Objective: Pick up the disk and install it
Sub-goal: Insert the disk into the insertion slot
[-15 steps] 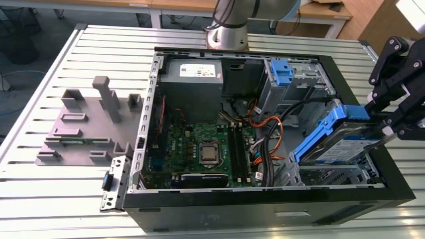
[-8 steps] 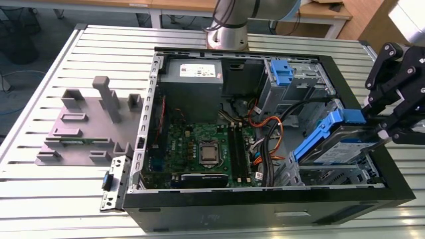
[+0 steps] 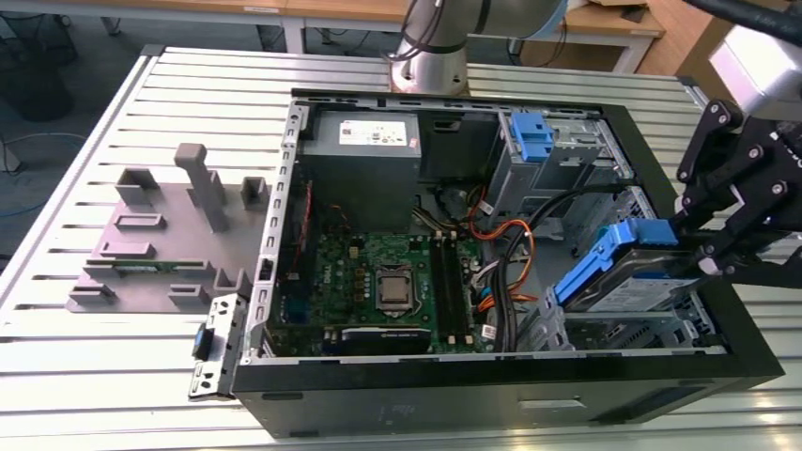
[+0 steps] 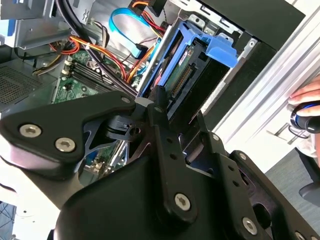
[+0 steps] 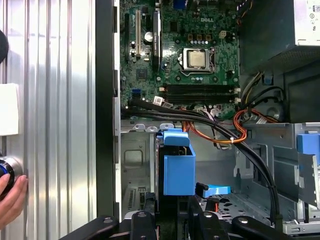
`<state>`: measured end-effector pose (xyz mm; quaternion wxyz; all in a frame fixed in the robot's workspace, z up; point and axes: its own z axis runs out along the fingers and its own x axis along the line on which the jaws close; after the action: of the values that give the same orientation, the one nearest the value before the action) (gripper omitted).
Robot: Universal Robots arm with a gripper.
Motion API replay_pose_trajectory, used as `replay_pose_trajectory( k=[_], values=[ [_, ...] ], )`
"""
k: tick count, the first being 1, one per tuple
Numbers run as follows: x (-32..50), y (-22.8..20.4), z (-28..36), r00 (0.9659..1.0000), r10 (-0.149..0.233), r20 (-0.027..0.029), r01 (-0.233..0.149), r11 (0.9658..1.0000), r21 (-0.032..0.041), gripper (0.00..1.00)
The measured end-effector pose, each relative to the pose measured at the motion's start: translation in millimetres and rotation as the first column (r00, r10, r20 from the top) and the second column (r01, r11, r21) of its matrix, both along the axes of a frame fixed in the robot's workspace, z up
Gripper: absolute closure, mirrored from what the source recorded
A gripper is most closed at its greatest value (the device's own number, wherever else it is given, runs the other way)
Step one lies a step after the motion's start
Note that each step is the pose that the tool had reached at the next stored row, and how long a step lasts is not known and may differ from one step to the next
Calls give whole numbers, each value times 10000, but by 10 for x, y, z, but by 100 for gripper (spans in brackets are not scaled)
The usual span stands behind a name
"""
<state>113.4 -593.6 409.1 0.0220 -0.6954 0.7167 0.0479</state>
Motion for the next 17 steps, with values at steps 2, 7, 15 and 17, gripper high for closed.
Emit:
replay_pose_trajectory(
  k=[2,7,15,17],
  values=[
    [0,0,-38,10000,0,0,0,10000,0,65],
    [0,-1,-125,10000,0,0,0,10000,-6,65],
    [0,-7,-273,10000,0,0,0,10000,0,65],
    [0,-7,-310,10000,0,-1,0,10000,0,65]
  ],
)
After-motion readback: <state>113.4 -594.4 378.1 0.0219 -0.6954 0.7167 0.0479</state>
